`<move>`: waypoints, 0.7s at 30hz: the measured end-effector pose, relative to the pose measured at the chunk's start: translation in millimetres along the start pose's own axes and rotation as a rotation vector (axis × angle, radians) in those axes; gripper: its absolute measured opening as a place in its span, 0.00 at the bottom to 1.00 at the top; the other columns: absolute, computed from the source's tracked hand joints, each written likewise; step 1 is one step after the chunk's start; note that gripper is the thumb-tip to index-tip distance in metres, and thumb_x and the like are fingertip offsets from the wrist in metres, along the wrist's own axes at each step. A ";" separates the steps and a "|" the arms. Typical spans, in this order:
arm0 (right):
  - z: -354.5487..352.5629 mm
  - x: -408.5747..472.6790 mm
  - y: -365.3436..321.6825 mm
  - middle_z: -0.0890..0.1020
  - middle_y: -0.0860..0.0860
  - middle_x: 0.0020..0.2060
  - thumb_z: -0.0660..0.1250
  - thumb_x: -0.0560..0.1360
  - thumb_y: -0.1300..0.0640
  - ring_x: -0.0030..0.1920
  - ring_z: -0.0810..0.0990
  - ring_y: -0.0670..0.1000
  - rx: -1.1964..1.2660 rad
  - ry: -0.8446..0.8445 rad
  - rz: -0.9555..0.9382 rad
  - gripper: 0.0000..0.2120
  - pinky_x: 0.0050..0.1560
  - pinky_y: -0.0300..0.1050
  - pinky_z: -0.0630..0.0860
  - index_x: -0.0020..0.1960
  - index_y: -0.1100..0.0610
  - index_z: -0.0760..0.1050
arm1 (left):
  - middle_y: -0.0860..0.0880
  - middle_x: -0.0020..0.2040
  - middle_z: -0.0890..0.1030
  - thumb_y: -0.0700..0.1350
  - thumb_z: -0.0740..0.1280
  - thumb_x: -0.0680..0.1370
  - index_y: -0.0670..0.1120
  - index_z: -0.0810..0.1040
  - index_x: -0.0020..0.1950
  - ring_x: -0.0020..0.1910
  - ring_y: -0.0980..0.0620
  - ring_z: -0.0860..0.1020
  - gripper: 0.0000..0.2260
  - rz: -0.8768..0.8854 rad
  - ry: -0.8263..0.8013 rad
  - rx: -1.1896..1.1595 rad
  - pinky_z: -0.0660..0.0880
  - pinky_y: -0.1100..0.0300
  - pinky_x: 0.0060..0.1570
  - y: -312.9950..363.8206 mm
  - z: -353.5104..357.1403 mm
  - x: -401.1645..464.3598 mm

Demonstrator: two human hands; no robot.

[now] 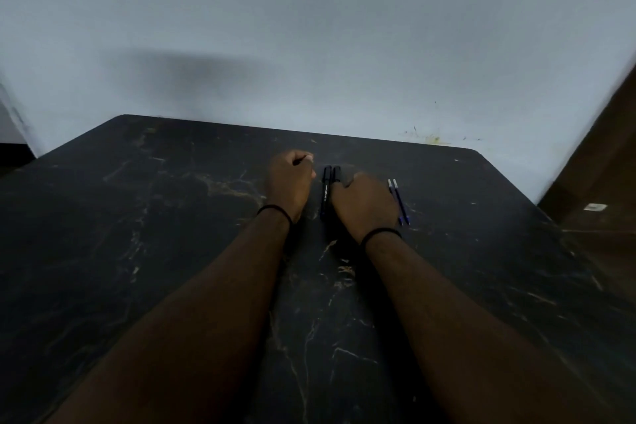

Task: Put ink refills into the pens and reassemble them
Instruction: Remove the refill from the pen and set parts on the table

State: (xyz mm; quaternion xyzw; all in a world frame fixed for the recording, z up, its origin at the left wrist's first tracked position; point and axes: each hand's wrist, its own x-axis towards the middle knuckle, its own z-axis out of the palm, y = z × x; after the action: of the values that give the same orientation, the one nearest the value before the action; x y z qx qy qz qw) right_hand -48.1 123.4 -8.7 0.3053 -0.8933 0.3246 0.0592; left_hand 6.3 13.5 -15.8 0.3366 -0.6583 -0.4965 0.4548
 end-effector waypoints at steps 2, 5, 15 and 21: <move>-0.7 0.7 1.1 0.84 0.56 0.45 0.61 0.77 0.48 0.48 0.81 0.59 0.026 -0.021 0.007 0.14 0.41 0.44 0.68 0.45 0.57 0.78 | 0.52 0.31 0.79 0.42 0.65 0.78 0.43 0.82 0.43 0.31 0.56 0.76 0.07 0.007 0.012 0.050 0.71 0.62 0.36 1.2 -0.2 -1.4; -1.6 1.5 3.4 0.84 0.56 0.43 0.61 0.75 0.49 0.46 0.81 0.60 0.046 -0.037 0.012 0.13 0.40 0.44 0.68 0.42 0.58 0.77 | 0.50 0.34 0.80 0.43 0.65 0.77 0.44 0.80 0.41 0.35 0.53 0.77 0.07 0.050 0.028 0.255 0.69 0.62 0.35 4.1 -1.8 -3.4; -6.5 4.3 8.7 0.77 0.50 0.32 0.65 0.75 0.47 0.37 0.78 0.54 0.046 -0.075 -0.008 0.16 0.37 0.42 0.68 0.37 0.57 0.78 | 0.42 0.39 0.82 0.55 0.65 0.76 0.42 0.78 0.36 0.40 0.42 0.81 0.17 0.166 -0.175 0.842 0.79 0.52 0.43 18.3 -2.5 -13.8; -9.1 4.1 10.5 0.77 0.49 0.33 0.66 0.75 0.46 0.38 0.78 0.53 0.051 -0.070 -0.034 0.15 0.38 0.41 0.70 0.40 0.56 0.83 | 0.43 0.41 0.82 0.53 0.66 0.75 0.42 0.82 0.40 0.42 0.43 0.81 0.15 0.144 -0.196 0.882 0.75 0.56 0.40 19.2 -1.7 -15.3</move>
State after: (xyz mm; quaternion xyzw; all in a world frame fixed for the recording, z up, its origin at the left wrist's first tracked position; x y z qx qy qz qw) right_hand -58.3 133.2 -6.0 0.3328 -0.8810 0.3353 0.0256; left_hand 13.6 32.0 -1.2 0.4027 -0.8686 -0.1652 0.2368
